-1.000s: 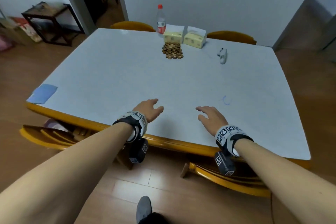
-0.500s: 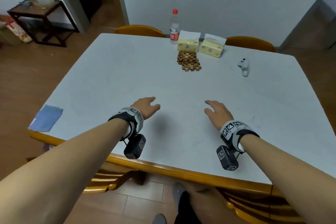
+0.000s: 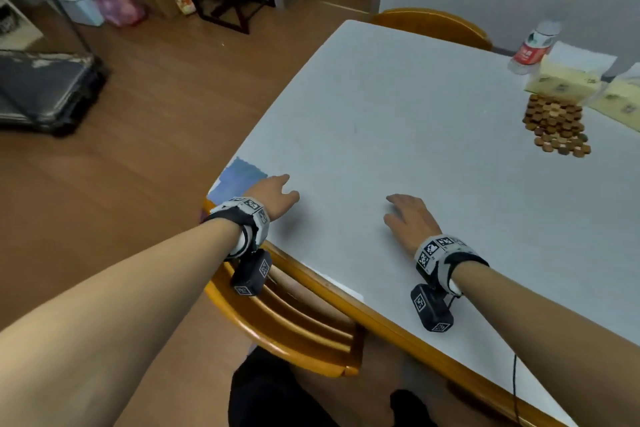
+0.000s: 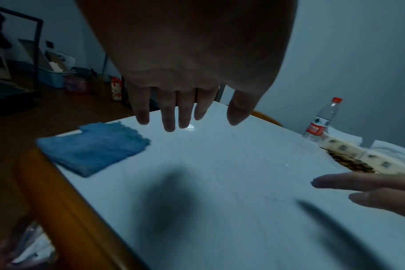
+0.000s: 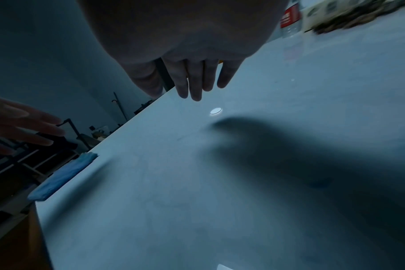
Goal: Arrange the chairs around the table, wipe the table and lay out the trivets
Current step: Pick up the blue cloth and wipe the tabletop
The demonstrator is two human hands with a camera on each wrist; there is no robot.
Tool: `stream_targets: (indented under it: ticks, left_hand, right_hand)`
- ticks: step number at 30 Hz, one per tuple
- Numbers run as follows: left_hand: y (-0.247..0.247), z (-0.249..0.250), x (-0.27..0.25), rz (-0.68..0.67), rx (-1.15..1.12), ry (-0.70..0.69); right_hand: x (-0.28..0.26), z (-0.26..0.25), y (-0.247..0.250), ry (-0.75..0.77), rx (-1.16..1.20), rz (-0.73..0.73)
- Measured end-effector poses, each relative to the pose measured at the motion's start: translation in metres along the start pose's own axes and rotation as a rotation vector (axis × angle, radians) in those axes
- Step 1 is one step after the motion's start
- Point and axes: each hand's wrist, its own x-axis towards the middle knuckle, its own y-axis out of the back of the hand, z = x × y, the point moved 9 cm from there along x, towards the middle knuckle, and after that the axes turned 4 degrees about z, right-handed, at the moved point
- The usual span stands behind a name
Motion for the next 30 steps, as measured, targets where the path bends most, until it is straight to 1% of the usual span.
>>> stream_targets:
  ticks: [3, 6, 8, 10, 14, 16, 17, 19, 21, 23, 26, 30]
  left_hand:
    - [0.026, -0.059, 0.025, -0.012, 0.018, -0.028]
    - [0.042, -0.117, 0.041, -0.065, 0.037, -0.047]
    - [0.054, -0.147, 0.046, -0.049, 0.022, -0.078]
    - [0.064, -0.170, 0.050, -0.028, -0.004, -0.100]
    - [0.072, -0.207, 0.068, 0.005, -0.018, -0.077]
    - [0.070, -0.219, 0.074, 0.004, -0.016, -0.059]
    - [0.067, -0.221, 0.075, -0.007, -0.008, -0.066]
    - [0.056, -0.222, 0.078, -0.038, 0.013, -0.093]
    - [0.044, -0.214, 0.077, -0.067, 0.023, -0.121]
    - [0.027, -0.194, 0.075, -0.096, 0.046, -0.173]
    - [-0.008, -0.139, 0.069, -0.166, 0.094, -0.311]
    - [-0.062, -0.044, 0.046, -0.241, 0.153, -0.521]
  right_hand:
    - [0.024, -0.058, -0.048, 0.002, -0.014, 0.017]
    - [0.039, -0.117, -0.097, -0.004, -0.003, 0.007]
    - [0.047, -0.154, -0.127, 0.017, -0.027, 0.009]
    - [0.058, -0.189, -0.154, 0.056, -0.089, 0.008]
    - [0.089, -0.253, -0.199, 0.154, -0.174, 0.006]
    - [0.101, -0.270, -0.223, 0.177, -0.236, -0.047]
    - [0.103, -0.272, -0.233, 0.179, -0.271, -0.062]
    - [0.096, -0.265, -0.242, 0.172, -0.300, -0.037]
    - [0.073, -0.248, -0.236, 0.147, -0.250, 0.021]
    - [0.041, -0.224, -0.220, 0.100, -0.198, 0.070]
    - [-0.009, -0.174, -0.192, -0.008, -0.169, 0.120]
    - [-0.061, -0.090, -0.160, -0.228, -0.199, 0.166]
